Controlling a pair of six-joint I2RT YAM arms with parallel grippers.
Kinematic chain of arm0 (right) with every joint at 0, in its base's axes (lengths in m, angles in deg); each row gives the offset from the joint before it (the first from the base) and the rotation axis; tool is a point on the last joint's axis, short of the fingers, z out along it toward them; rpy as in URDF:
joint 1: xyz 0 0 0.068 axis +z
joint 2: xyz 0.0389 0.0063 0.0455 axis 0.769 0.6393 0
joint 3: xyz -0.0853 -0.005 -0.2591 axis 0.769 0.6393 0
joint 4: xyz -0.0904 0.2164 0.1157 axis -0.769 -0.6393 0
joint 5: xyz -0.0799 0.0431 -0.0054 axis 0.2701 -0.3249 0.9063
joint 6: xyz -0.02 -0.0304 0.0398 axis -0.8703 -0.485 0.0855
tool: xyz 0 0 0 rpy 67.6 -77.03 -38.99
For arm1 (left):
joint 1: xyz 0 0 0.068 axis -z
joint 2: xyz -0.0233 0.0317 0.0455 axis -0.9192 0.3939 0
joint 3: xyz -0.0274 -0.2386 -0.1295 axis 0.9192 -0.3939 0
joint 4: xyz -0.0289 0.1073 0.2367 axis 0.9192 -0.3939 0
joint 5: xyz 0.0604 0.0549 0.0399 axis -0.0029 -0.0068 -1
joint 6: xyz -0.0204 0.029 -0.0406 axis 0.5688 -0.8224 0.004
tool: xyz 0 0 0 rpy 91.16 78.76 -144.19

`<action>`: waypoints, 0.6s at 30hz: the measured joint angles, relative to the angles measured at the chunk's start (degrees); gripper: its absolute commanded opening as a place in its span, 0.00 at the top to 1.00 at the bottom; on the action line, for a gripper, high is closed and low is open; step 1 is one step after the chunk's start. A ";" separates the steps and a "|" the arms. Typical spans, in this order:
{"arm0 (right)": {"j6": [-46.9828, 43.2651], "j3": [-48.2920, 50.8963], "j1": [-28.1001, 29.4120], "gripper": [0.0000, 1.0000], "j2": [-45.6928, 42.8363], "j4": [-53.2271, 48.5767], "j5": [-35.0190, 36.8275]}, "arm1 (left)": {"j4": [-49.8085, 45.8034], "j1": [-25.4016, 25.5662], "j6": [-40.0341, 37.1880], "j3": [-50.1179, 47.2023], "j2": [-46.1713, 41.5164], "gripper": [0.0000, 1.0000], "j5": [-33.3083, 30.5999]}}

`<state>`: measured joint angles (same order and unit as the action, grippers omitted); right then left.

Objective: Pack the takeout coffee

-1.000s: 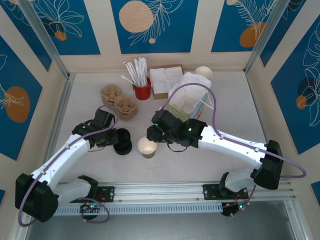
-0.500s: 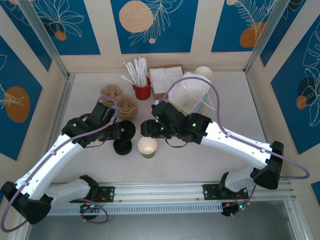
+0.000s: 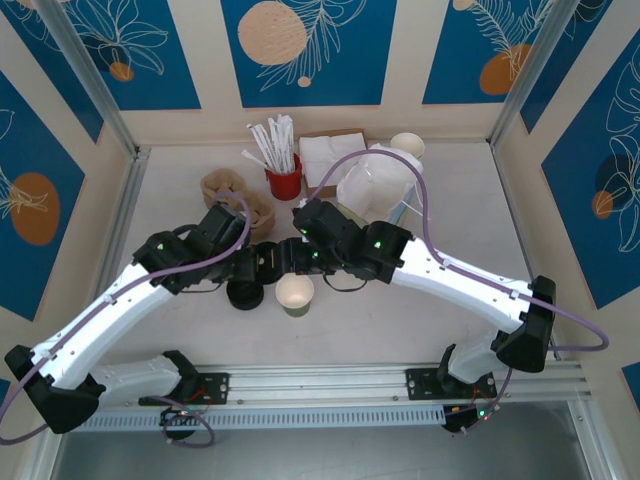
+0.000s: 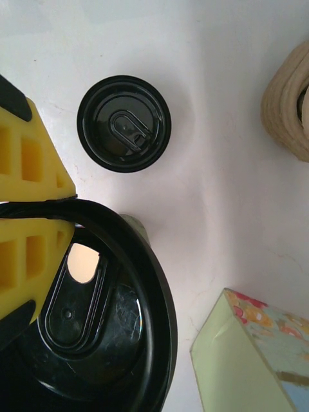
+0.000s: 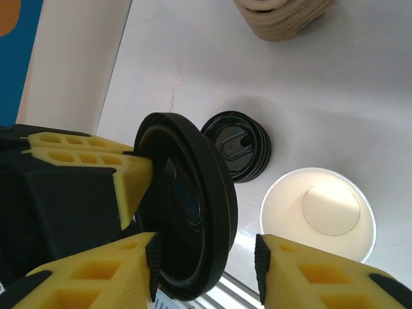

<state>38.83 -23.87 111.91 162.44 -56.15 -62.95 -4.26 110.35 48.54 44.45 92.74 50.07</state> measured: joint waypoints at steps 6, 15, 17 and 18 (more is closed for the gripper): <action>0.00 0.00 0.00 0.57 0.13 -0.42 0.02 | 0.31 1.31 1.09 0.11 0.26 0.90 0.02; 0.11 0.00 -0.63 0.64 0.33 -1.55 0.04 | 1.05 2.60 1.49 0.98 0.68 0.90 0.02; 0.26 0.00 -0.83 0.69 0.33 -1.60 0.07 | 1.22 2.78 1.49 1.05 0.74 0.90 0.02; 0.26 0.00 -0.83 0.71 0.33 -1.62 0.04 | 1.27 2.82 1.51 1.09 0.83 0.90 0.02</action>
<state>39.09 -23.87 111.08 162.77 -57.77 -62.90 -2.99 113.17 50.05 45.55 93.57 50.10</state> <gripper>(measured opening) 0.329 0.099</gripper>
